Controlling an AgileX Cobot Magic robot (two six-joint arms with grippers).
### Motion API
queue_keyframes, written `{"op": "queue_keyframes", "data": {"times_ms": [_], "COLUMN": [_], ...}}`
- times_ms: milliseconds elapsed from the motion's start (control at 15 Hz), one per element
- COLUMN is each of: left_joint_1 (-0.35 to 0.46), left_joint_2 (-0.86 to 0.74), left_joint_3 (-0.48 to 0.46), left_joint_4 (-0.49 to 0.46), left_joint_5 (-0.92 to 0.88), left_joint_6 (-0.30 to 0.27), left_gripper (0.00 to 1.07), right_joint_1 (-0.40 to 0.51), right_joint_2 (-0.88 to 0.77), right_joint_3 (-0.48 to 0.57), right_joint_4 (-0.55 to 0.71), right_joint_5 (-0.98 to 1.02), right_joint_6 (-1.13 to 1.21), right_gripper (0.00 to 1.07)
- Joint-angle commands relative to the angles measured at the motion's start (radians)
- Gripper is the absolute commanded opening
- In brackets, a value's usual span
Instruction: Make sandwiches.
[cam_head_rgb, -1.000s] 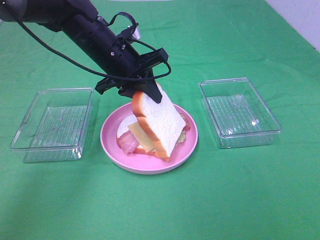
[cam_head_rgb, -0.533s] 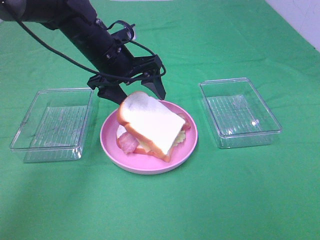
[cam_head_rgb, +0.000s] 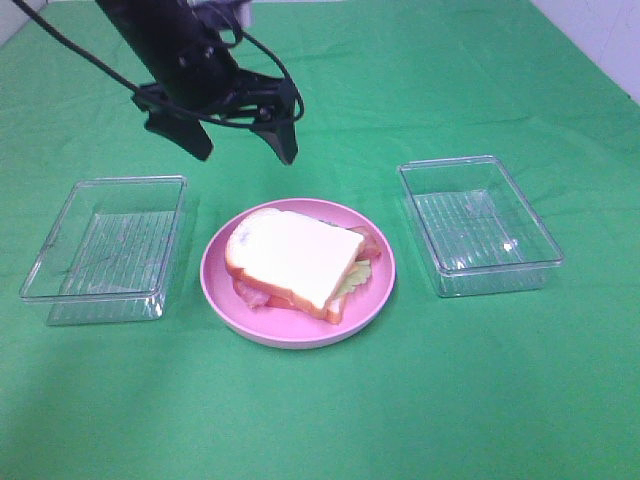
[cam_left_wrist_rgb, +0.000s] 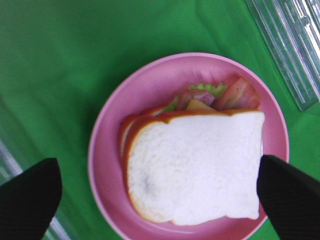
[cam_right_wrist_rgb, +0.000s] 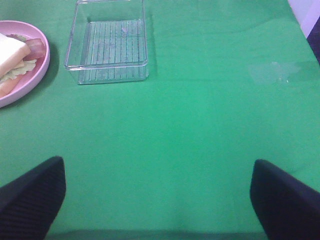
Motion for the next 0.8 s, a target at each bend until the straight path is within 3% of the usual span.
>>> {"op": "queue_keyframes", "data": {"times_ms": [67, 133, 267, 400, 533, 667, 733, 800], "left_joint_1": [0.002, 0.002, 0.002, 0.002, 0.002, 0.002, 0.002, 0.002], "left_joint_2": [-0.049, -0.061, -0.120, -0.181, -0.262, -0.377, -0.519, -0.593], "left_joint_3": [-0.128, -0.149, -0.165, -0.165, -0.144, -0.038, 0.155, 0.263], "left_joint_4": [0.149, 0.173, 0.260, 0.286, 0.287, 0.317, 0.415, 0.458], "left_joint_5": [0.206, 0.245, 0.305, 0.305, 0.305, 0.305, 0.305, 0.303], "left_joint_6": [-0.027, -0.029, -0.094, -0.149, -0.158, -0.150, -0.176, -0.211], "left_gripper": [1.02, 1.02, 1.02, 1.02, 1.02, 1.02, 1.01, 1.01], "right_joint_1": [-0.007, -0.007, -0.007, -0.007, -0.007, -0.007, -0.007, -0.007], "right_joint_2": [-0.034, -0.034, -0.034, -0.034, -0.034, -0.034, -0.034, -0.034], "right_joint_3": [0.006, 0.006, 0.006, 0.006, 0.006, 0.006, 0.006, 0.006], "right_joint_4": [0.005, 0.005, 0.005, 0.005, 0.005, 0.005, 0.005, 0.005], "right_joint_5": [-0.011, -0.011, -0.011, -0.011, -0.011, -0.011, -0.011, -0.011], "right_joint_6": [-0.009, -0.009, -0.009, -0.009, -0.009, -0.009, -0.009, -0.009], "right_gripper": [0.97, 0.97, 0.97, 0.97, 0.97, 0.97, 0.97, 0.97]}}
